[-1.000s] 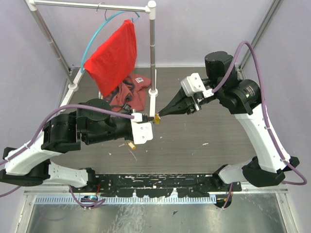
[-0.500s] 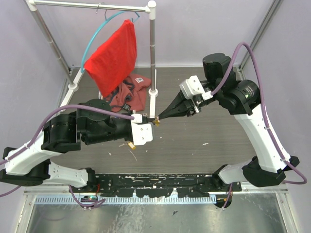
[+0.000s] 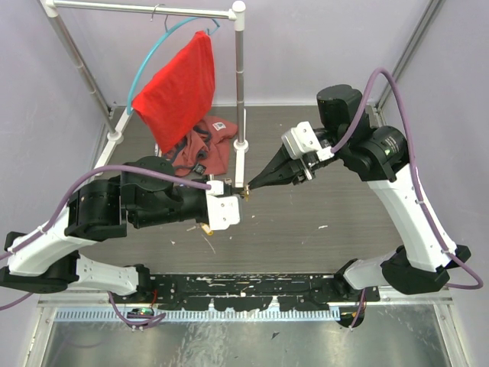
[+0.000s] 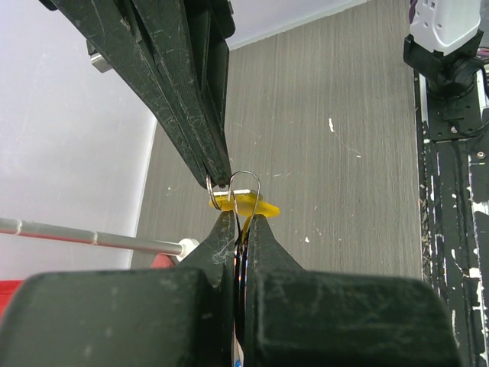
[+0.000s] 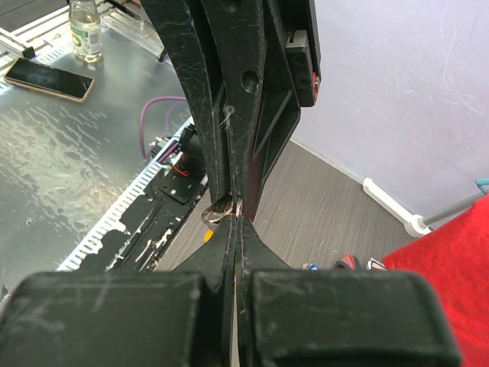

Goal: Put the keys on the keyring

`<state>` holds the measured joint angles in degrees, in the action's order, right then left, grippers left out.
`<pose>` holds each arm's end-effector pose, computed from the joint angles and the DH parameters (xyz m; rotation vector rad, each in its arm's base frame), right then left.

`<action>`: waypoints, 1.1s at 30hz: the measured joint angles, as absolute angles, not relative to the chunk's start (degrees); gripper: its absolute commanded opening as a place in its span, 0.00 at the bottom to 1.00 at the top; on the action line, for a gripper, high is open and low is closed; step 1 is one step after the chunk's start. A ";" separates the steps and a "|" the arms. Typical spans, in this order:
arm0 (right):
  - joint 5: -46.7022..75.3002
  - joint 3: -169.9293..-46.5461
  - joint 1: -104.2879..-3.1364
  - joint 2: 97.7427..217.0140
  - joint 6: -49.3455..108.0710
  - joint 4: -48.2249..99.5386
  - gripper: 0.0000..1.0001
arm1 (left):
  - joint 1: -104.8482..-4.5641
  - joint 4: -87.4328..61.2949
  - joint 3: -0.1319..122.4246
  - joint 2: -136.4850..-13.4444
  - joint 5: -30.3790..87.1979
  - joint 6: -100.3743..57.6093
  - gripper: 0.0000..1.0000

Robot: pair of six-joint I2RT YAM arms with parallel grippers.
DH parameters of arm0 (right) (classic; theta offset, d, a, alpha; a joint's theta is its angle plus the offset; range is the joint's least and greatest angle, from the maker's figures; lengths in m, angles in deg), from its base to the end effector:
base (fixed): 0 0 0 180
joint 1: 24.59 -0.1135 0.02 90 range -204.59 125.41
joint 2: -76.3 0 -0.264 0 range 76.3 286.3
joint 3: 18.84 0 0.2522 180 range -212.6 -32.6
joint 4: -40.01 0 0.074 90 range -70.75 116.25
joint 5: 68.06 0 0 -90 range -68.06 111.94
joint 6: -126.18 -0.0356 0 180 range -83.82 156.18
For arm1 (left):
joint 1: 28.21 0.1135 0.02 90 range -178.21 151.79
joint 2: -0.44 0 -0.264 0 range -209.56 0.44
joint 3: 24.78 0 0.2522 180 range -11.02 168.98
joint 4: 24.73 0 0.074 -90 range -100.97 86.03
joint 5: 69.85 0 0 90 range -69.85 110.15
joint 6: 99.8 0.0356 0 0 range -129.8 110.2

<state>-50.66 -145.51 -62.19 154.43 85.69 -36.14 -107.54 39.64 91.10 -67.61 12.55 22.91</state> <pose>0.1438 0.1536 0.5216 -1.7104 0.7073 1.1293 0.0408 -0.1911 0.5142 1.5051 1.1267 -0.4399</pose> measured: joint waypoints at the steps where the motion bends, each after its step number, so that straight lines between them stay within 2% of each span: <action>1: -50.61 -145.51 -62.34 154.43 85.83 -36.20 0.01 | -107.54 39.67 91.10 -67.61 12.66 22.91 0.00; 33: -50.37 -145.51 -63.13 152.26 87.55 -39.22 0.01 | -107.82 39.45 91.10 -67.37 13.23 22.88 0.00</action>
